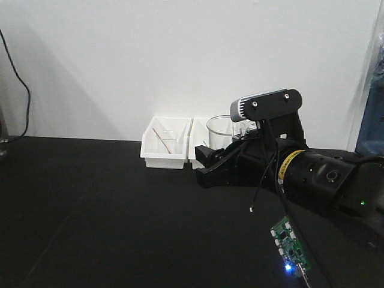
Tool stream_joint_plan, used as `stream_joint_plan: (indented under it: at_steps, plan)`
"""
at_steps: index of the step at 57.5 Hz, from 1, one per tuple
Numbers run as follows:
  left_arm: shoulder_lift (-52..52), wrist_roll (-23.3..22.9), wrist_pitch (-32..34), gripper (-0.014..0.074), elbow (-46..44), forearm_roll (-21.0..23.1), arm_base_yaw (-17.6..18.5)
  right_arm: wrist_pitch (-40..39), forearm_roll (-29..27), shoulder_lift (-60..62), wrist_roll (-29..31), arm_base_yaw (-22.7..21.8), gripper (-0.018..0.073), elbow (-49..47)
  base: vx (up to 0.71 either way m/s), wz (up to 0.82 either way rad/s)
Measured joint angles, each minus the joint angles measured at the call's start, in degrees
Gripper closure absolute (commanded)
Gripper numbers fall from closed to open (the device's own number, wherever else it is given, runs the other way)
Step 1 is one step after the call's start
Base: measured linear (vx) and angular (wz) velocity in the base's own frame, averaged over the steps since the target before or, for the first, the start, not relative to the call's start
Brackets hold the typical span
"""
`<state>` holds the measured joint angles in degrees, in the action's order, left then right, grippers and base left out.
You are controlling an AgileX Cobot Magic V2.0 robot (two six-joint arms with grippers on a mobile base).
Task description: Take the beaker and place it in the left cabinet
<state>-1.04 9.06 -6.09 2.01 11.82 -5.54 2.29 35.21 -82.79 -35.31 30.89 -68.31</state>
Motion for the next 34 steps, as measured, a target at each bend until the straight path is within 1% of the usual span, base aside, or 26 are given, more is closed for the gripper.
stream_joint_plan:
  at_steps: [16, 34]
  plan:
    - [0.0, 0.0, 0.0, 0.0603, 0.0, 0.0, 0.0, 0.0, 0.0, 0.0, 0.0, 0.0, 0.0382, 0.0, -0.11, 0.18]
    - [0.0, 0.0, 0.0, 0.0603, 0.0, 0.0, 0.0, 0.0, 0.0, 0.0, 0.0, 0.0, 0.0382, 0.0, -0.05, 0.15]
